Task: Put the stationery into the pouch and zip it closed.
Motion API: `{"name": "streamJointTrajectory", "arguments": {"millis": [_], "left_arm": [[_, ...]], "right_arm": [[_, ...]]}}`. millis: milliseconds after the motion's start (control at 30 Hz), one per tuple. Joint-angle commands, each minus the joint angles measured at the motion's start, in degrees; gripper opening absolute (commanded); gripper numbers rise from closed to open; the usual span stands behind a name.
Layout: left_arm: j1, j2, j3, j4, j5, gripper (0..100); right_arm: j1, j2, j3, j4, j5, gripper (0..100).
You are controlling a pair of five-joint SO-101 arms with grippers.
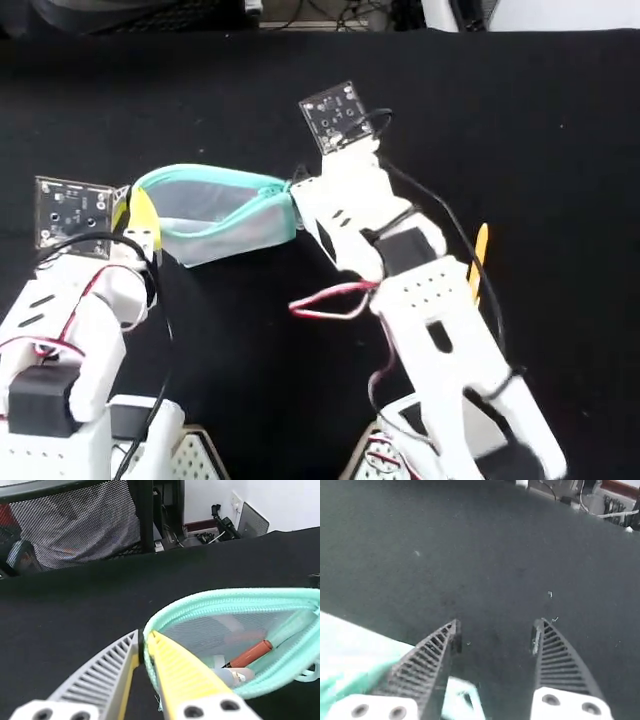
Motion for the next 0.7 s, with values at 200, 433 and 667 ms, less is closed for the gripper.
{"name": "streamJointTrajectory", "arguments": {"millis": [200, 433, 667], "left_arm": [[4.00, 1.76, -8.40, 8.18, 0.18, 3], [4.35, 2.29, -8.75, 7.91, 0.00, 3], [0.92, 2.29, -7.25, 4.75, 0.09, 3]], "right_arm": [[-1.85, -21.58, -0.31, 7.03, 0.35, 24.3], [-0.79, -24.75, 4.00, 7.38, 0.70, 24.3], [7.47, -25.27, 11.21, 5.45, 0.44, 24.3]]}}
